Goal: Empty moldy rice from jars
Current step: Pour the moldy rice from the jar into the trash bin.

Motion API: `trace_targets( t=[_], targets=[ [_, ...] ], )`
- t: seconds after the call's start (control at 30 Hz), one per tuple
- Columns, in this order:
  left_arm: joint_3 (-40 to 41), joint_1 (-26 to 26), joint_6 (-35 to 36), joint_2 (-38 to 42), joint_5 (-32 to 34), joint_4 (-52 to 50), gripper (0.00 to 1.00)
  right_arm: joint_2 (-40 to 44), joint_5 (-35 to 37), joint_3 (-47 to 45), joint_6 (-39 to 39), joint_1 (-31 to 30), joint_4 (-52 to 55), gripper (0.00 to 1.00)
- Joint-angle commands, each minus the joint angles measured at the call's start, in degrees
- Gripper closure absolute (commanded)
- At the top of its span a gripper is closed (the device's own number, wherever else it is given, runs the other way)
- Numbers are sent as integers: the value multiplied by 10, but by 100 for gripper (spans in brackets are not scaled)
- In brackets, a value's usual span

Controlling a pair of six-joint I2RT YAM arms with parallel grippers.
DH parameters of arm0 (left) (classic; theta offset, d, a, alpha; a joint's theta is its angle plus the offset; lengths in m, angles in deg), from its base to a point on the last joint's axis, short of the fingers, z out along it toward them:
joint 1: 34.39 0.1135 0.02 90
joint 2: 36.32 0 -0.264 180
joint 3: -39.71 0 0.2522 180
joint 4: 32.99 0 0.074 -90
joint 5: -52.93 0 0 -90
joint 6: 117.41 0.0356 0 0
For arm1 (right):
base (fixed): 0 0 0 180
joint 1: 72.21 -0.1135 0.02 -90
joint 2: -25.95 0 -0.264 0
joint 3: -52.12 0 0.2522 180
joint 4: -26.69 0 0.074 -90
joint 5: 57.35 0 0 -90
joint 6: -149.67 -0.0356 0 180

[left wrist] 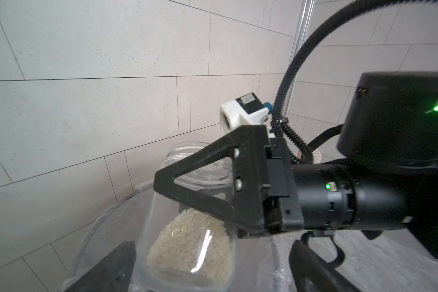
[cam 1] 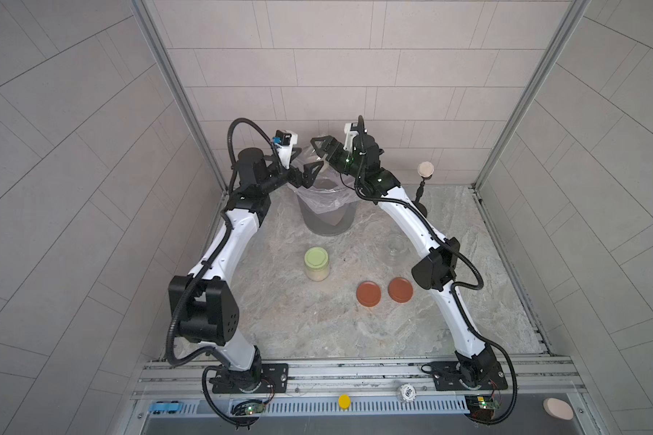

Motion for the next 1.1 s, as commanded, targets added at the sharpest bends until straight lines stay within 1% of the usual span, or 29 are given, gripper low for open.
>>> trace_targets(
  t=[0.0, 0.03, 0.1, 0.17, 0.23, 0.3, 0.37, 0.53, 0.73, 0.87, 1.07],
  targets=[
    [34, 32, -207, 21, 9, 112, 0, 9, 8, 22, -72, -1, -56, 66],
    [59, 38, -255, 23, 1, 169, 0, 8, 9, 22, -88, -3, -60, 66],
    [114, 45, -367, 33, 31, 263, 0, 8, 12, 21, -126, -5, -69, 67],
    [149, 47, -416, 39, 46, 300, 0, 8, 11, 21, -167, -7, -76, 67],
    [174, 45, -454, 37, 38, 348, 0, 7, 9, 21, -199, -10, -90, 67],
    [206, 45, -509, 35, 42, 422, 0, 8, 8, 21, -225, -13, -102, 67],
    [223, 45, -533, 34, 47, 454, 0, 9, 7, 21, -243, -15, -111, 67],
    [220, 39, -535, 23, 35, 458, 0, 5, -3, 15, -291, -18, -125, 68],
    [196, 19, -526, -12, 35, 455, 0, -1, -6, 10, -308, -23, -142, 68],
    [193, 1, -500, -28, 55, 443, 0, -1, -11, 10, -309, -25, -142, 69],
    [193, -12, -474, -27, 82, 443, 0, -2, -23, -2, -314, -26, -144, 70]
  ],
)
